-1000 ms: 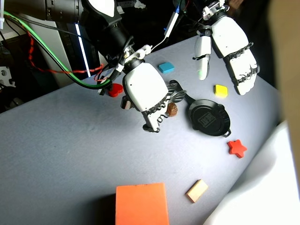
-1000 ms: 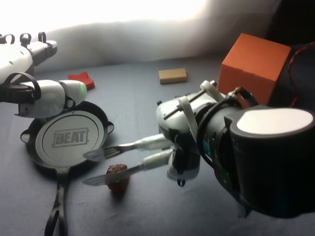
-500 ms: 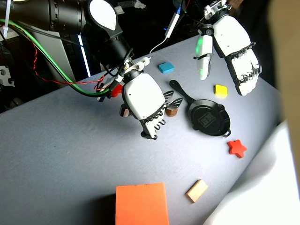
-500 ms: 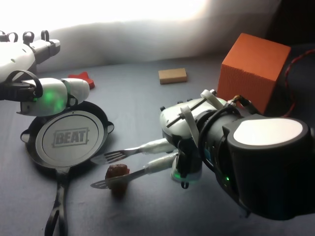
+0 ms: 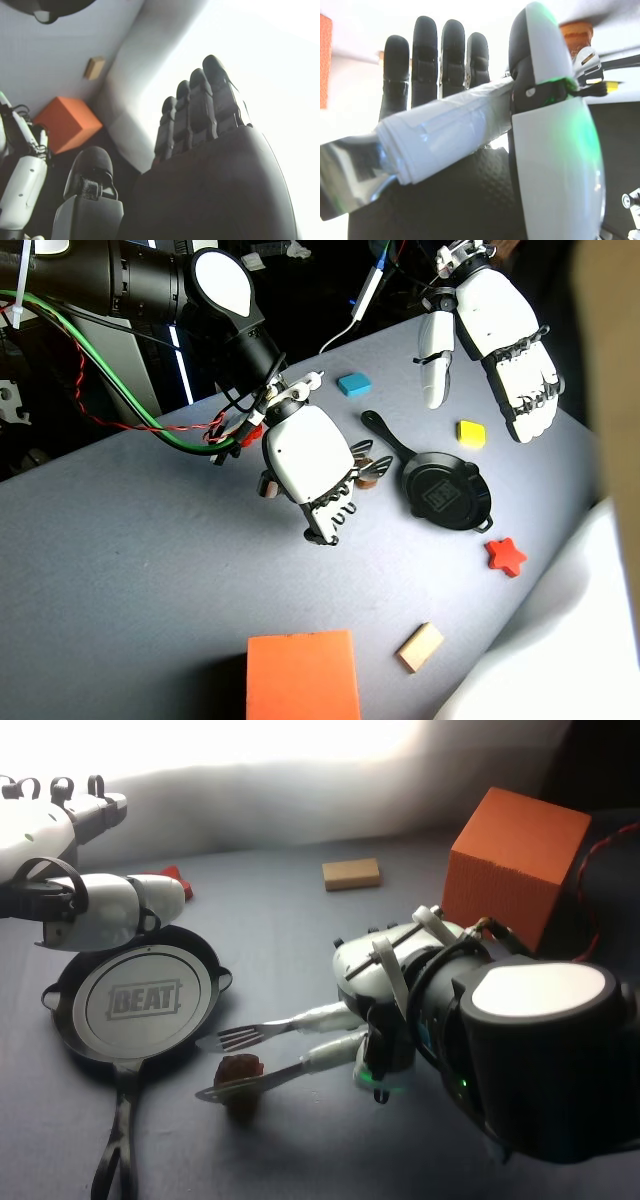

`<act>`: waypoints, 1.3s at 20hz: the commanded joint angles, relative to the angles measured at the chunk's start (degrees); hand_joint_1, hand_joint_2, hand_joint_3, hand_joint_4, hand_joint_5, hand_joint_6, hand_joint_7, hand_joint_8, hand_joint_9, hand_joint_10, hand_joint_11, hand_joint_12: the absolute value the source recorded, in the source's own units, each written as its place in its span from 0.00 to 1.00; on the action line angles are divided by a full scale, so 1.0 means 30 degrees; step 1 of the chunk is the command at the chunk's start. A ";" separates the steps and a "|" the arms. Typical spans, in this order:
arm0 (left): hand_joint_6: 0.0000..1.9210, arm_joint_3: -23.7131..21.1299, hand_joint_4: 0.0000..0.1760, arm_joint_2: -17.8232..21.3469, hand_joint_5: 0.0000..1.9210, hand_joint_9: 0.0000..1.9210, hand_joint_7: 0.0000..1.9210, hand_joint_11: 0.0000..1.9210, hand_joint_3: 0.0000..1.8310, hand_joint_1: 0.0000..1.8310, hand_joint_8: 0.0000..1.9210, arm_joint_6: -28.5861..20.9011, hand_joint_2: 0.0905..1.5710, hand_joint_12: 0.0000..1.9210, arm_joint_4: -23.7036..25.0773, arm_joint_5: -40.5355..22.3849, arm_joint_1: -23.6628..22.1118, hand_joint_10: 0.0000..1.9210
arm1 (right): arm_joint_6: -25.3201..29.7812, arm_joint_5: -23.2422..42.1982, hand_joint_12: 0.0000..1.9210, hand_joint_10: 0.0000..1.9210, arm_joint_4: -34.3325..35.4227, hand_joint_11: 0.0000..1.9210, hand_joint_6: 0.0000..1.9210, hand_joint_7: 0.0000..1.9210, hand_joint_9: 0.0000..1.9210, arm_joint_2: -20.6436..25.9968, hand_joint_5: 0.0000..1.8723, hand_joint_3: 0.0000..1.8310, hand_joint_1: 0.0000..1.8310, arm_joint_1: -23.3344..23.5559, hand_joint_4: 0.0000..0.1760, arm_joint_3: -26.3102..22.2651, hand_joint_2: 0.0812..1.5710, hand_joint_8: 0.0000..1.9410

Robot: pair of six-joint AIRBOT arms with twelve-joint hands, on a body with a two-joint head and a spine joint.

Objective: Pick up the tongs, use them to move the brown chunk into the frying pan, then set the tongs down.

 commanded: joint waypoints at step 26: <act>0.00 -0.0008 0.18 0.0041 0.03 0.07 0.07 0.00 0.00 0.00 0.00 0.0277 0.81 0.28 0.0941 -0.0493 0.0013 0.00 | -0.0432 0.0289 0.71 0.11 -0.1539 0.31 0.61 0.50 0.57 0.0129 0.47 0.00 0.66 -0.0551 0.11 0.0406 0.72 0.52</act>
